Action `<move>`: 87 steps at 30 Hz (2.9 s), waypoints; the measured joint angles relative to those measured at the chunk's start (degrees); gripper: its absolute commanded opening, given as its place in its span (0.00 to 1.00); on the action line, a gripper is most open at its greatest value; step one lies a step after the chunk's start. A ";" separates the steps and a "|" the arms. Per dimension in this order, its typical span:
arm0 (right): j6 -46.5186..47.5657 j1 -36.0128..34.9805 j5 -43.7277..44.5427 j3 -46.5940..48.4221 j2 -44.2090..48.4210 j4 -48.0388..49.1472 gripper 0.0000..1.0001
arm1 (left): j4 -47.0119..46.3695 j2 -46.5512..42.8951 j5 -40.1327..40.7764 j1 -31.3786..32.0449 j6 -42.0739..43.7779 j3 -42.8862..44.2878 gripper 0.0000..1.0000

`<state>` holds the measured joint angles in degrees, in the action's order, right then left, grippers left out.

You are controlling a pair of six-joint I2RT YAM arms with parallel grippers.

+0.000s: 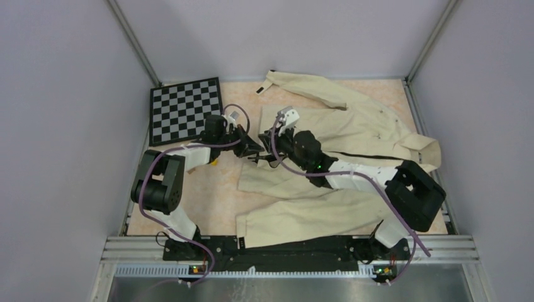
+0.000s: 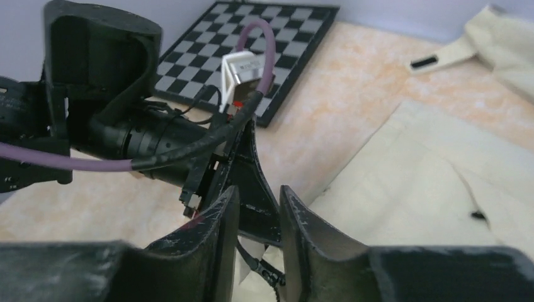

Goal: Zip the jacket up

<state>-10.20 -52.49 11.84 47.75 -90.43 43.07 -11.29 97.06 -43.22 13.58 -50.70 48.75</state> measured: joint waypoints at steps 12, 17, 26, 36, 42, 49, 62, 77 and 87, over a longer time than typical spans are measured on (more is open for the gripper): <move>-3.82 11.32 -28.61 3.85 3.32 -31.71 0.64 | 1.42 0.52 -5.95 -0.17 6.16 2.82 0.00; 13.07 9.77 -35.26 -8.92 9.99 -16.65 0.70 | 2.10 2.12 -8.48 -0.37 7.87 3.98 0.00; 39.34 8.17 -43.45 -13.16 2.93 3.37 0.62 | 2.62 2.54 -9.90 -0.48 8.04 4.02 0.00; 50.75 2.10 -38.77 -7.39 -5.38 7.21 0.40 | 3.45 2.86 -9.86 -0.87 2.67 4.02 0.00; 53.75 0.48 -32.44 -7.13 -6.97 6.49 0.36 | 3.56 2.86 -9.64 -1.33 0.00 3.89 0.00; 56.70 -0.83 -25.62 -4.33 -8.13 2.75 0.30 | 3.48 2.86 -9.66 -1.49 -1.95 2.84 0.00; 58.25 -2.62 -23.06 -1.84 -9.81 -3.06 0.28 | 3.13 2.86 -9.68 -1.49 -3.21 2.47 0.00; 64.26 -6.58 -10.32 2.86 -15.56 -5.14 0.24 | 2.32 2.86 -9.46 -1.66 -3.21 2.45 0.00; 71.30 -9.70 1.95 5.31 -19.71 -2.86 0.05 | 2.10 2.86 -9.42 -1.70 -3.39 2.45 0.00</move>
<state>61.10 -62.19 13.78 53.06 -110.15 40.21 -9.19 99.92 -52.64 11.88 -54.08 51.20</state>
